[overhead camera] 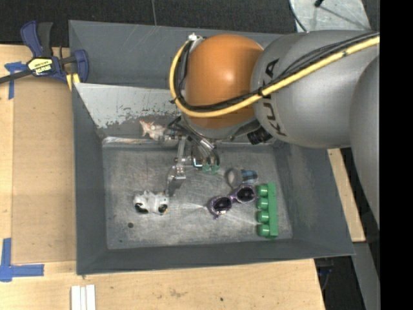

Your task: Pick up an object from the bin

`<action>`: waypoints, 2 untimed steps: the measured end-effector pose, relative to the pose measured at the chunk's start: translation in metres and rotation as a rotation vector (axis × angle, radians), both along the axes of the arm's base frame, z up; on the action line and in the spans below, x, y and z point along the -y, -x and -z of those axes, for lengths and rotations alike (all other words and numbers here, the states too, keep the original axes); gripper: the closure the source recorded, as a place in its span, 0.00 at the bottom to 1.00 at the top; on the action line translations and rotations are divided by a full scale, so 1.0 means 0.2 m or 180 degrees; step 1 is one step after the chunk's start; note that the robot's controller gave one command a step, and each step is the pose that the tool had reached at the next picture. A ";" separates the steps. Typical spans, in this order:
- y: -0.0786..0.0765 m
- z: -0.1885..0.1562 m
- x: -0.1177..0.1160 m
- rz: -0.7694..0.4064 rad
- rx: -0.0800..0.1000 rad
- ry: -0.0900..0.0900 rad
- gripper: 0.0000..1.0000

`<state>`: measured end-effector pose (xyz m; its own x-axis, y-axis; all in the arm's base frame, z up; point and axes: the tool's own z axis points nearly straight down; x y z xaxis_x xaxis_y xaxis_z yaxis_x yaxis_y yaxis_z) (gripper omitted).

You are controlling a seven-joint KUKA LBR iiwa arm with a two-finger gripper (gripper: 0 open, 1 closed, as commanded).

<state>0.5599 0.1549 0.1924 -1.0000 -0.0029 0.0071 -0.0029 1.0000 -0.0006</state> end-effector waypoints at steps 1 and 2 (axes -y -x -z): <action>-0.01 -0.02 0.00 0.0009 0.0026 -0.0004 0.00; 0.23 0.33 -0.10 -0.0179 0.0034 -0.0006 0.00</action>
Offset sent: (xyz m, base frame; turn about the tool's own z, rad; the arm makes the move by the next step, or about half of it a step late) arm -0.0508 0.0229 -0.0717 -0.0604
